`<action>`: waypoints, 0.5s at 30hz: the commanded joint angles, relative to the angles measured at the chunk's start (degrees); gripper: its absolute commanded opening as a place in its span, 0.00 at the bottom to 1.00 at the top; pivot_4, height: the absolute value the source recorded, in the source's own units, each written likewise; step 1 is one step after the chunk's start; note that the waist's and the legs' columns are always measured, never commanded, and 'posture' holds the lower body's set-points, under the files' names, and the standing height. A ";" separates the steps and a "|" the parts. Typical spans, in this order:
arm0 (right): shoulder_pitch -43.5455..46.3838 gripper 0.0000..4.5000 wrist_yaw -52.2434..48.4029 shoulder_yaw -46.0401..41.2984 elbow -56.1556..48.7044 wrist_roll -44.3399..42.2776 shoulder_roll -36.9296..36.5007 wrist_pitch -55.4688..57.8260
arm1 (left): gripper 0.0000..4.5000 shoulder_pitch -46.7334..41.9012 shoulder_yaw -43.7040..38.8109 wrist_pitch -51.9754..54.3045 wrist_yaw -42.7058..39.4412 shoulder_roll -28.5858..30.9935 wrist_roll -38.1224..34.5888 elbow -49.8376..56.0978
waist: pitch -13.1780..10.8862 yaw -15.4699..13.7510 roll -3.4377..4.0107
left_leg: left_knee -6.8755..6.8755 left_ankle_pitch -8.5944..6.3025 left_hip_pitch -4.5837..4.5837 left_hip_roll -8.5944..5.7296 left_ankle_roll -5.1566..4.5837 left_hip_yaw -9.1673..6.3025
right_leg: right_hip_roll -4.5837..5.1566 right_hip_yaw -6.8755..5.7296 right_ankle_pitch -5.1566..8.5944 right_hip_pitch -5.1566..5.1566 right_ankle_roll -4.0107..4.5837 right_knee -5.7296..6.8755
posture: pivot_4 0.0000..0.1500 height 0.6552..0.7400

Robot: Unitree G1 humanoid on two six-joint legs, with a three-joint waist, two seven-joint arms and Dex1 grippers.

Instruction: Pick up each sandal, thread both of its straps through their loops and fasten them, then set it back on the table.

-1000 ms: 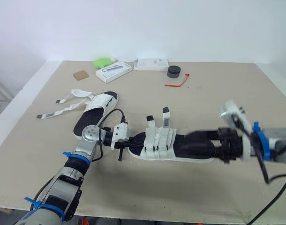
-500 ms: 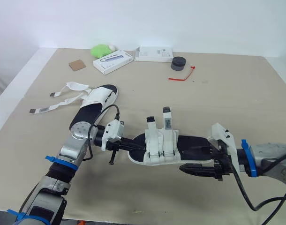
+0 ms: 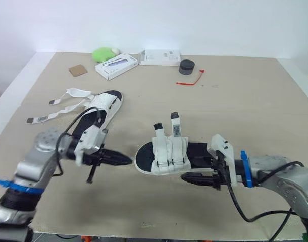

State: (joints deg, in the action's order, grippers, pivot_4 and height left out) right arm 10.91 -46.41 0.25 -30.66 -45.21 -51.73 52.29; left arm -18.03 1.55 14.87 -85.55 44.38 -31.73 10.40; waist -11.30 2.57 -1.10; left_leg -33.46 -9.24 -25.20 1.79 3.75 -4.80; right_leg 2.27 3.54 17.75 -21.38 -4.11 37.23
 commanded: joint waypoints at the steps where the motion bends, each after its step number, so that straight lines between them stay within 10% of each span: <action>1: 0.93 0.77 0.21 0.67 0.65 0.59 1.57 -0.38 | 0.00 2.97 -4.24 1.00 1.41 2.08 -2.36 3.89 | -0.01 -0.06 0.00 | -0.01 0.00 0.00 -0.01 0.00 0.01 | 0.02 0.00 -0.02 0.00 0.01 0.02 | 1.00 1.00; 6: 1.11 0.60 -1.62 2.86 1.48 1.54 2.85 -1.02 | 0.00 6.83 -6.39 2.11 6.10 1.45 -3.56 7.54 | -0.02 -0.14 -0.04 | -0.07 0.01 0.01 -0.01 0.02 0.01 | 0.04 0.00 -0.11 0.04 0.01 0.03 | 1.00 1.00; 11: 1.40 0.04 -5.12 3.39 0.56 0.59 2.78 -1.44 | 0.00 8.03 -5.81 1.75 8.21 1.30 -3.62 9.60 | -0.02 -0.12 -0.03 | -0.08 0.02 0.03 0.03 0.02 0.01 | -0.03 0.02 -0.18 0.02 0.09 0.10 | 1.00 1.00; 15: 1.91 0.02 -4.95 2.90 1.68 0.57 3.61 -1.22 | 0.00 7.45 -5.49 1.89 9.55 0.91 -3.90 9.82 | -0.02 -0.12 -0.03 | -0.18 0.03 0.03 0.02 0.03 0.02 | -0.02 0.03 -0.21 0.03 0.10 0.18 | 1.00 1.00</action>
State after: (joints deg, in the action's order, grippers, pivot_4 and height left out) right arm 12.13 -51.11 4.30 -28.72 -44.08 -48.63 51.18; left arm -10.01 -2.84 16.74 -76.58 45.54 -34.33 18.61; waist -11.32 2.44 -1.13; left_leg -33.67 -9.21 -25.17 1.81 3.78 -4.78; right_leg 2.24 3.57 17.54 -21.35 -4.01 37.42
